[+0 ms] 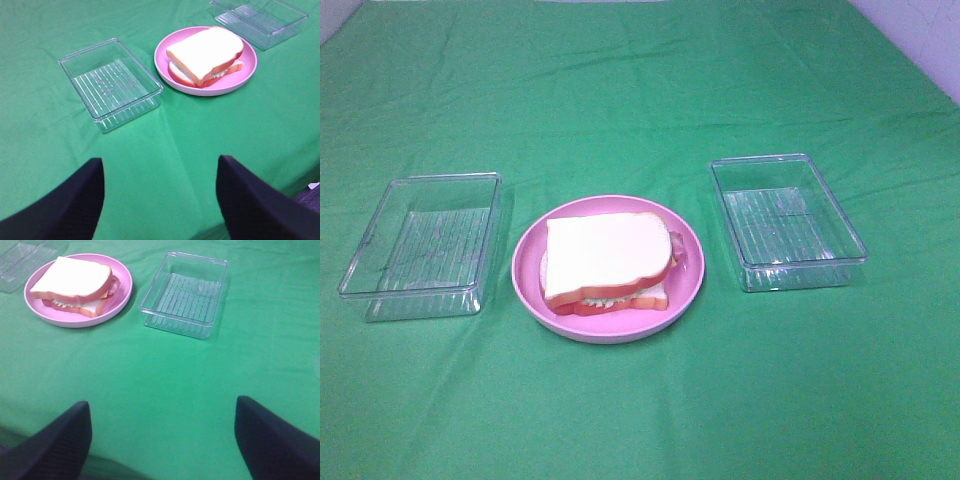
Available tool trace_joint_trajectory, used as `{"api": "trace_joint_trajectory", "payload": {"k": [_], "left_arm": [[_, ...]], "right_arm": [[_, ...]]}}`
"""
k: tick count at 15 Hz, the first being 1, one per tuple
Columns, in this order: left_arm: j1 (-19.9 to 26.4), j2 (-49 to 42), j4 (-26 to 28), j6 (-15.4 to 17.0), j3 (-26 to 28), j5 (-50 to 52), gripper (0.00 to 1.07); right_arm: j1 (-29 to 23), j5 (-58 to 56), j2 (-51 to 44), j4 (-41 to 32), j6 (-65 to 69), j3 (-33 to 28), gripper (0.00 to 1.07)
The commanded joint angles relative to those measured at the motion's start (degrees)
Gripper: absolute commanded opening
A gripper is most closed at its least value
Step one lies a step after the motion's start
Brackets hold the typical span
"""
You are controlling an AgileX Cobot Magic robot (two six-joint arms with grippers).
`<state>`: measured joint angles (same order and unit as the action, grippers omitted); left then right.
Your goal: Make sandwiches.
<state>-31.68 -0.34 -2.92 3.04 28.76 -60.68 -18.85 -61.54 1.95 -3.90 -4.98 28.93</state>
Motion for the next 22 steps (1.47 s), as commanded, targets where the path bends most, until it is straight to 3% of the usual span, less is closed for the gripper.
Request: {"api": "trace_joint_trajectory", "payload": {"k": [1,3,5,10,13,22], "left_arm": [[-0.17,-0.46,0.52,-0.4,-0.11,0.74,0.62],[0.29,-0.46,0.52,-0.4,-0.11,0.74,0.62],[5.39,-0.52,0.52,-0.46,-0.11,0.74,0.62],[22.52,-0.52,0.52,-0.74,-0.11,0.74,0.62],[30.42,-0.52,0.52,-0.8,-0.11,0.74,0.62],[31.63,-0.52,0.52,-0.8,-0.11,0.74,0.62]], "right_arm": [[0.11,0.8,-0.11,0.46,-0.86,-0.06,0.75],[0.11,0.8,0.0,0.46,-0.86,-0.06,0.75],[2.18,0.8,0.46,0.23,-0.8,0.06,0.75],[15.64,0.86,0.69,0.23,-0.8,0.06,0.75],[18.33,0.86,0.57,-0.17,-0.8,0.06,0.75],[18.11,0.86,-3.09,-0.29,-0.8,0.06,0.75]]}}
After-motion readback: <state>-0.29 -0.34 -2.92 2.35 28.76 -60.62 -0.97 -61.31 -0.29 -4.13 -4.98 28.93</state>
